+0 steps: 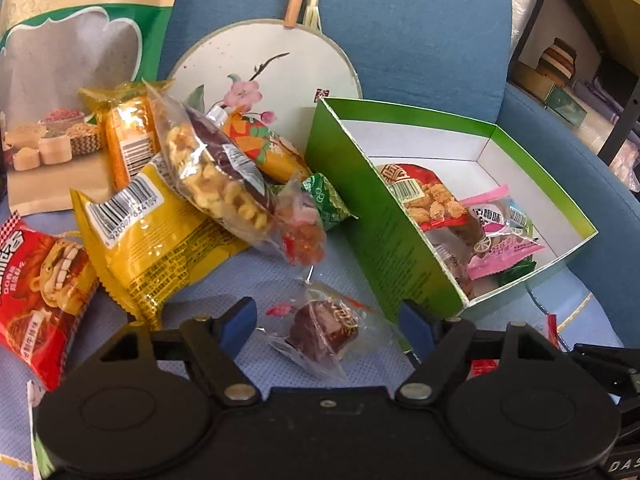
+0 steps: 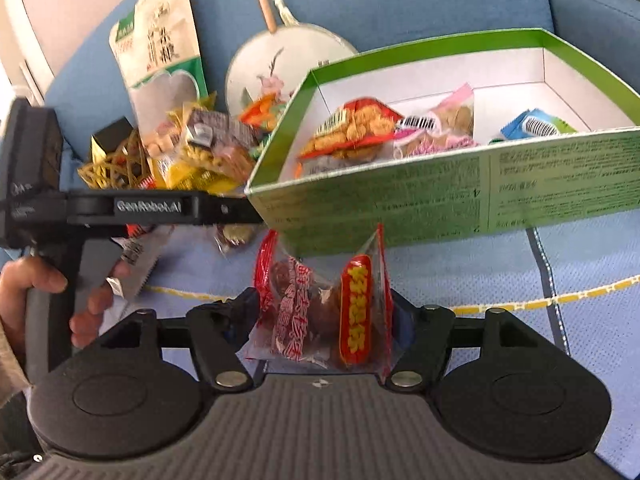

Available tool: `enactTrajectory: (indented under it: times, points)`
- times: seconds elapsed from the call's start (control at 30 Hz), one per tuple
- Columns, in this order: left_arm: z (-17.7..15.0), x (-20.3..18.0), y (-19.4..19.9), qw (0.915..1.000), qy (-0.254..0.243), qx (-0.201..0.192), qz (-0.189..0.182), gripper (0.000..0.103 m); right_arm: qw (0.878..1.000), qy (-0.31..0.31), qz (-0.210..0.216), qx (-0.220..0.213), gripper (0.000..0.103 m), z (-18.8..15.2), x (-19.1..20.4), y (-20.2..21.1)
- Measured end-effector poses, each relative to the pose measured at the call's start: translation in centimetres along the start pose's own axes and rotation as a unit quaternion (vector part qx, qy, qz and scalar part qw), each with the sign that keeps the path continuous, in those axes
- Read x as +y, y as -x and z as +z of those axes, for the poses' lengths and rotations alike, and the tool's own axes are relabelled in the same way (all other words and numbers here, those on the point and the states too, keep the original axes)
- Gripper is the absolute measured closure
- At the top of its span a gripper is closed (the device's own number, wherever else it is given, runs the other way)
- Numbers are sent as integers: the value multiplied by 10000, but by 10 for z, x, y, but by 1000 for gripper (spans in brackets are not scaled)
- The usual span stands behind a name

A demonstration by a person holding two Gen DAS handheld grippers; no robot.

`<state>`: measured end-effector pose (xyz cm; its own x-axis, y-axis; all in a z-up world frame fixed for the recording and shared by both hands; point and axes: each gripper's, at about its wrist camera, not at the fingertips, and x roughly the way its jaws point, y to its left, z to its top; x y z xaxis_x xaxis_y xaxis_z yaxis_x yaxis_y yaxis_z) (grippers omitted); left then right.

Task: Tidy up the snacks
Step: 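Lift the red-labelled candy and brown candy bag toward the white box, then drop the brown candy bag into the box with the left gripper while the right drops the red-labelled candy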

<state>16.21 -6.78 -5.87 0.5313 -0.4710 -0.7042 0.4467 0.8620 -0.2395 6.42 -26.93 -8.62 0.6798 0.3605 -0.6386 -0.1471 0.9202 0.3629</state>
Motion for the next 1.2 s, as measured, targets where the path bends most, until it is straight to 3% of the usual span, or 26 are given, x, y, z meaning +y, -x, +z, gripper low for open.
enactTrajectory:
  times: [0.1,0.2,0.23,0.3,0.57,0.63,0.73,0.77,0.9,1.13,1.17,1.2]
  points:
    - [-2,2,1,10000,37,-3,-35,0,10000,9,18,-17,4,-1,0,1]
    - [-5,-2,6,9999,-91,2,-133,0,9997,-87,38,-217,26,-1,-4,8]
    - [-5,-5,9,9997,-190,13,-131,0,9995,-99,80,-284,29,0,-3,10]
    - [-8,-12,14,9989,-442,44,-148,26,9989,37,182,-430,30,2,0,17]
    - [-15,-1,38,9996,-135,35,-248,38,9877,-53,1122,-1090,32,11,0,43]
    - [-17,-1,46,9992,-248,81,-293,36,9871,-168,1057,-1194,32,13,-4,45]
    - [-22,-9,53,9984,-461,180,-267,25,9881,-371,888,-1198,32,14,-11,44]
    - [-23,-13,54,9980,-569,158,-216,0,9882,-404,868,-1197,32,14,-12,43]
    - [-28,-24,50,9959,-883,176,-126,0,9898,-295,732,-1183,32,12,-9,42]
    - [-42,-22,32,9933,-989,595,-87,0,9897,-287,681,-1227,32,11,-12,42]
    - [-43,-19,31,9934,-977,589,-78,9,9896,-298,676,-1236,32,11,-12,42]
    - [-43,-17,32,9942,-910,560,-97,11,9895,-299,675,-1245,32,11,-12,42]
